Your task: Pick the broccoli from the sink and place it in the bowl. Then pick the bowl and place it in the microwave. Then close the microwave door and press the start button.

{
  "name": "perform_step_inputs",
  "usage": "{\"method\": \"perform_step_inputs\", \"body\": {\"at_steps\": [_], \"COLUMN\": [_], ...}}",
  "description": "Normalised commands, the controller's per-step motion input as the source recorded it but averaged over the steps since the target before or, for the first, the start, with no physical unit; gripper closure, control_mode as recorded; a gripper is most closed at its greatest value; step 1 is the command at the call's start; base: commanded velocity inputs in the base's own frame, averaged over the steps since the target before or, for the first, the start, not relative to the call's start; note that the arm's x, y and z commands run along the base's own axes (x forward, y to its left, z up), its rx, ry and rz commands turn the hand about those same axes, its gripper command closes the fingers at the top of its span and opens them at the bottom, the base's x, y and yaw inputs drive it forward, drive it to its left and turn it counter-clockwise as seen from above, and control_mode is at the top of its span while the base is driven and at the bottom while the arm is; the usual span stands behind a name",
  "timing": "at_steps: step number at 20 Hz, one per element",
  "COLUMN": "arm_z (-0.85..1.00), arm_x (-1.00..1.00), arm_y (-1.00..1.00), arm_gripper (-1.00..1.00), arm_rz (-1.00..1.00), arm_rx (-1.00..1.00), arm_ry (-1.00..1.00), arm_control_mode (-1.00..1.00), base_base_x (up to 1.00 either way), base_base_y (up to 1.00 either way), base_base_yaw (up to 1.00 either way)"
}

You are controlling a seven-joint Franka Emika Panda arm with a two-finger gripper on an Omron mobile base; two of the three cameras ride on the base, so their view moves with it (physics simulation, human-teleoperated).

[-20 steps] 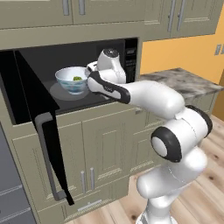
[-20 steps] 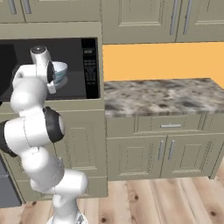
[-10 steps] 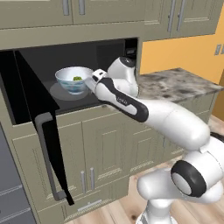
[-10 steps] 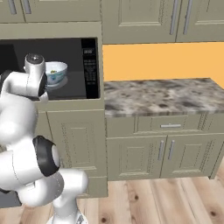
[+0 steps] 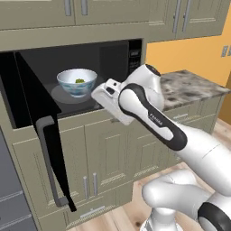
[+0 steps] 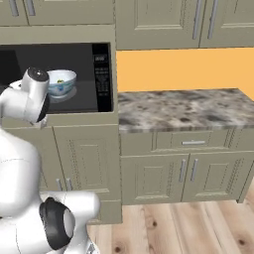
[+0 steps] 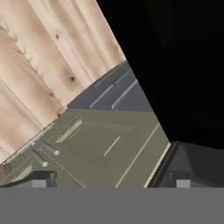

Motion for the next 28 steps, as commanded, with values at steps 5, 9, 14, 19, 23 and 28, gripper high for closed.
{"method": "perform_step_inputs", "body": {"at_steps": [5, 9, 14, 19, 23, 28], "arm_z": [0.4, 0.39, 0.38, 0.27, 0.19, 0.02], "arm_x": [-1.0, -1.0, -1.0, -1.0, -1.0, -1.0], "arm_y": [0.0, 0.0, 0.0, 0.0, -0.1, -0.05], "arm_gripper": [-1.0, -1.0, -1.0, -1.0, -1.0, -1.0], "arm_rz": [0.37, 0.27, 0.18, 0.04, 0.0, -0.03], "arm_rx": [0.0, 0.01, 0.03, 0.0, 0.0, 0.0], "arm_ry": [0.09, 0.01, 0.0, 0.0, -0.01, 0.0], "arm_control_mode": [-1.0, -1.0, -1.0, -1.0, -1.0, -1.0], "base_base_x": [0.0, 0.0, 0.0, 0.0, 0.0, 0.0], "base_base_y": [0.0, 0.0, 0.0, 0.0, 0.0, 0.0], "base_base_yaw": [0.0, 0.0, 0.0, 0.0, 0.0, 0.0]}}
